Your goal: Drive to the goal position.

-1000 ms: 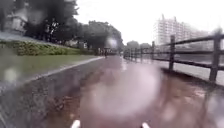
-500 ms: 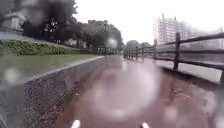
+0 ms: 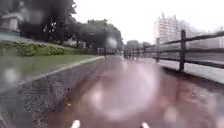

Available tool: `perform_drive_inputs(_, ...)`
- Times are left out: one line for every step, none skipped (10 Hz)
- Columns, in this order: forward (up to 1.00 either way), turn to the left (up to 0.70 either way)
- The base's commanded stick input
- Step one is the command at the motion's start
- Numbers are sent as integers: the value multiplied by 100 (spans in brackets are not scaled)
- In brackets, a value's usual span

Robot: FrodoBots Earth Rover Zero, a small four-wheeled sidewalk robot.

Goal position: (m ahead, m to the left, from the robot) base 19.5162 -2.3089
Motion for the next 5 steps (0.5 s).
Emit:
perform_drive_inputs(70, 0)
perform_drive_inputs(70, 0)
perform_drive_inputs(70, 0)
perform_drive_inputs(70, 0)
perform_drive_inputs(70, 0)
